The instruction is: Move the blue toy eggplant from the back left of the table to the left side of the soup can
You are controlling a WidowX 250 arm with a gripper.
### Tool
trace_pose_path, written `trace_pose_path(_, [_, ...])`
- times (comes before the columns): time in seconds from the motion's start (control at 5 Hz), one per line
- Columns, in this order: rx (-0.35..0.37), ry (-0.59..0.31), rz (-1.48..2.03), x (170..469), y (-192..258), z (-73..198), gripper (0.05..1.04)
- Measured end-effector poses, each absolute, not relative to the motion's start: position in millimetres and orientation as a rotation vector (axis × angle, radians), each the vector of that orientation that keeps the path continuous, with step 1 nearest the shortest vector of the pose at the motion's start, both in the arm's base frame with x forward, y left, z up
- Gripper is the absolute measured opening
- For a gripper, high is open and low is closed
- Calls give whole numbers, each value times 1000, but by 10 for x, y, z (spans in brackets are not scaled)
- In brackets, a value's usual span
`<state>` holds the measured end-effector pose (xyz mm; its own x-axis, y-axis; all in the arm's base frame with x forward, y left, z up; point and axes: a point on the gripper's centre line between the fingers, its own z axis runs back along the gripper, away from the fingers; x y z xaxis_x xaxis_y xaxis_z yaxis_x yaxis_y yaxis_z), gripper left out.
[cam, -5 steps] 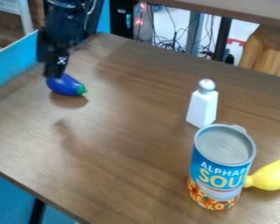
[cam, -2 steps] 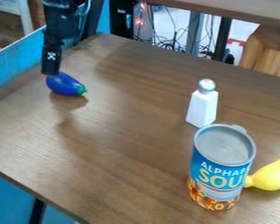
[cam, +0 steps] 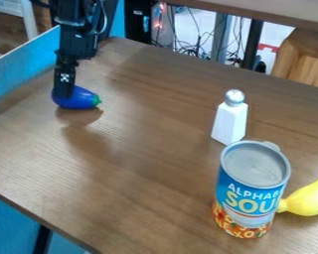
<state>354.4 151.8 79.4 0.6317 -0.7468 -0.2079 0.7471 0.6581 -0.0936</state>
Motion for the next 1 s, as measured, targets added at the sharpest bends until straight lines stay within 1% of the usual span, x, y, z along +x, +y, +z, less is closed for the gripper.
trace_pose_path(0.2, [-15,210,-840,3583,1480,731,999])
trace_pose_path(0.4, [-13,208,-790,3576,1465,583,999])
trace_pose_path(0.6, [17,162,-719,3563,1442,566,974])
trace_pose_path(0.8, [41,87,-490,3416,1341,572,845])
trace_pose_path(1.0, [-80,-113,-307,3318,1181,835,845])
